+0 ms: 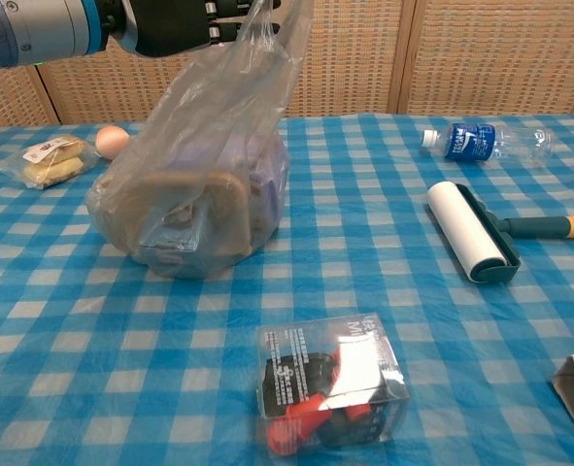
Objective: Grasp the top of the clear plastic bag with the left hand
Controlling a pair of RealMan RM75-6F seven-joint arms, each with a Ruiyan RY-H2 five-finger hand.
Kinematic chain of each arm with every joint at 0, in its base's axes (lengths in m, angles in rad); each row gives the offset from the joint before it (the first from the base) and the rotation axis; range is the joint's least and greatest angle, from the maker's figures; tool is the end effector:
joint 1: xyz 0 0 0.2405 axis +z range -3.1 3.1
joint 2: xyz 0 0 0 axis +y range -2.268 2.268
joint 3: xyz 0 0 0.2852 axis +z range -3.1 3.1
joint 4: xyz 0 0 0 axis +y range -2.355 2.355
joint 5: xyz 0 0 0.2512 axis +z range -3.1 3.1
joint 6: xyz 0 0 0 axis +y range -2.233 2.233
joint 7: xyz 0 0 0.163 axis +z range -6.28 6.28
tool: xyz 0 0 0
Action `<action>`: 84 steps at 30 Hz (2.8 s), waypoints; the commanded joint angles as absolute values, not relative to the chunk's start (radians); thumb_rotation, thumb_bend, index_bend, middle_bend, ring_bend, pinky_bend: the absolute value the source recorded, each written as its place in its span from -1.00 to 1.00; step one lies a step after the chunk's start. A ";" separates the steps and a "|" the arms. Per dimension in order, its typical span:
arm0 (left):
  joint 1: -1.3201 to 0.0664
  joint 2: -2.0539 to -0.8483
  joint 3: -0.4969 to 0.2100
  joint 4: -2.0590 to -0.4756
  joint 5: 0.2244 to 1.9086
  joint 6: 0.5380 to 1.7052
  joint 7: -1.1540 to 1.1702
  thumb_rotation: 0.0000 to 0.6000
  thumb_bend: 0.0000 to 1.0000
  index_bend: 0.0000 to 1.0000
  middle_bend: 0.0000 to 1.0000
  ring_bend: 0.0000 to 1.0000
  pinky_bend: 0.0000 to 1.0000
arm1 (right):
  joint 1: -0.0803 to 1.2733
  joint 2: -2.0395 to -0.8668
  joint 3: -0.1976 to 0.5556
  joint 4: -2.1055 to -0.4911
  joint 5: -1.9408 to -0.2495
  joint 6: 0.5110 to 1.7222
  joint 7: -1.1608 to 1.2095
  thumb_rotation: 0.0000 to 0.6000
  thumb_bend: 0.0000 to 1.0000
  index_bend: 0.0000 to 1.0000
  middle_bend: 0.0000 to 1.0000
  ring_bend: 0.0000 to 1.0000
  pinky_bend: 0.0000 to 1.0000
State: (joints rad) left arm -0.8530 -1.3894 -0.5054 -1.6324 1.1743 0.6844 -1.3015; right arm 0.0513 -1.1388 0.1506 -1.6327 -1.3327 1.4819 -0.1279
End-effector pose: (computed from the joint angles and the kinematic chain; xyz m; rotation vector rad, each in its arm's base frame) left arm -0.0281 0.4378 0.0138 0.9053 2.2650 1.6352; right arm -0.3691 -0.2153 0.1503 1.2014 -0.8719 0.7948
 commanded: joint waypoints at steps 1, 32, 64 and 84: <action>-0.849 -1.408 -0.517 -1.621 1.156 0.686 -1.325 1.00 -1.00 -1.00 -1.00 -1.00 -1.00 | 0.052 -1.137 0.151 -1.632 -1.332 1.481 -0.125 1.00 -1.00 -1.00 -1.00 -1.00 -1.00; -0.910 -1.444 -0.581 -1.527 1.175 0.496 -1.455 1.00 -1.00 -1.00 -1.00 -1.00 -1.00 | 0.053 -1.130 0.149 -1.636 -1.329 1.482 -0.114 1.00 -1.00 -1.00 -1.00 -1.00 -1.00; -1.076 -1.494 -0.686 -1.414 0.850 0.227 -1.198 1.00 -1.00 0.07 0.14 0.02 -0.58 | 0.057 -1.117 0.156 -1.634 -1.308 1.469 -0.082 1.00 -1.00 -1.00 -1.00 -1.00 -1.00; -0.881 -1.530 -0.938 -1.440 0.924 -0.003 -1.015 1.00 -0.53 1.00 1.00 0.91 1.00 | 0.056 -1.119 0.151 -1.644 -1.321 1.480 -0.090 1.00 -1.00 -1.00 -1.00 -1.00 -1.00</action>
State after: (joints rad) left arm -0.9047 -1.5337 -0.9157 -1.4332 0.9102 0.0134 -1.0575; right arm 0.0563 -1.1194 0.1512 -1.6437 -1.3211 1.4801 -0.0900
